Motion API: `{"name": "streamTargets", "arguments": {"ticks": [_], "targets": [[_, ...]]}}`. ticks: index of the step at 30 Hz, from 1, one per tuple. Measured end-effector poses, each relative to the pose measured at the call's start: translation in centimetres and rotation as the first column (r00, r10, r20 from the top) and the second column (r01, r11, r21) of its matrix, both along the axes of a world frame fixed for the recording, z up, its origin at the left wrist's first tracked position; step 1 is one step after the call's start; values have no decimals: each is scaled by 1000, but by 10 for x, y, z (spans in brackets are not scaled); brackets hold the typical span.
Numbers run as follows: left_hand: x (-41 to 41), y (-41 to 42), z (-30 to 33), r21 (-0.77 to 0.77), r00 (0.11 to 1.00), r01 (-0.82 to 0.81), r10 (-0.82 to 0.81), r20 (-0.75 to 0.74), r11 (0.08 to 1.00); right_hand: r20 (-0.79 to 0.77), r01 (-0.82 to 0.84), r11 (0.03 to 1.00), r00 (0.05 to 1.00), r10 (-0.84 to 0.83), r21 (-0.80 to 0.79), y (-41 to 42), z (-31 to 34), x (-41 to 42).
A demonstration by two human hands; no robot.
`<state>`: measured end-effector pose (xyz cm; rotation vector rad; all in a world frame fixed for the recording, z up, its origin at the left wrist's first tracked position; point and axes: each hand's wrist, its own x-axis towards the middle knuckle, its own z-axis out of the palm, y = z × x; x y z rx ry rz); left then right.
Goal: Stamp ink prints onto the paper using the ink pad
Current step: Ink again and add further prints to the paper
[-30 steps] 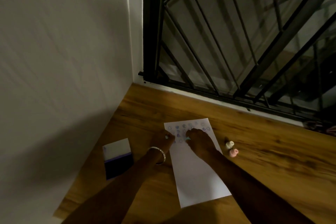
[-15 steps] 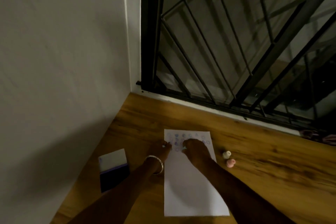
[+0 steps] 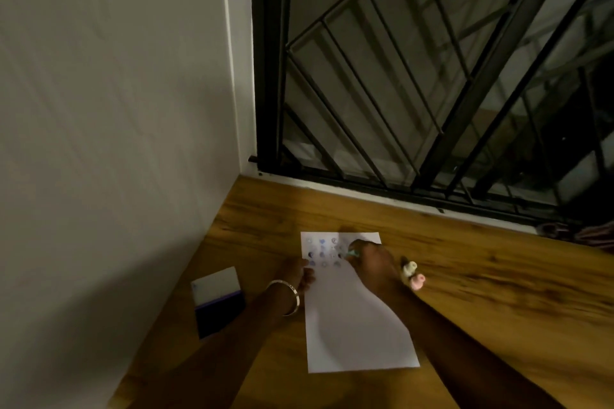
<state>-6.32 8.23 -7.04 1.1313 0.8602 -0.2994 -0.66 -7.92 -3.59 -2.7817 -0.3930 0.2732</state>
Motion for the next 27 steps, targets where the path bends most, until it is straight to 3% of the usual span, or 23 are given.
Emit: {"name": "streamTargets", "arguments": {"ticks": [7, 11, 18, 27], "targets": [[-6, -34, 8, -99, 997, 9, -2, 72, 995, 101, -98, 983, 991, 83, 156, -2, -10, -45], [-11, -50, 3, -154, 997, 29, -18, 72, 988, 158, -210, 971, 969, 191, 116, 0, -17, -64], [-21, -64, -8, -201, 998, 58, -58, 9, 978, 211, -170, 985, 964, 158, 37, -12, -23, -81], [-18, -81, -11, -319, 999, 15, -27, -33, 948, 193, -105, 993, 977, 93, 52, -27, -28, -83]]}}
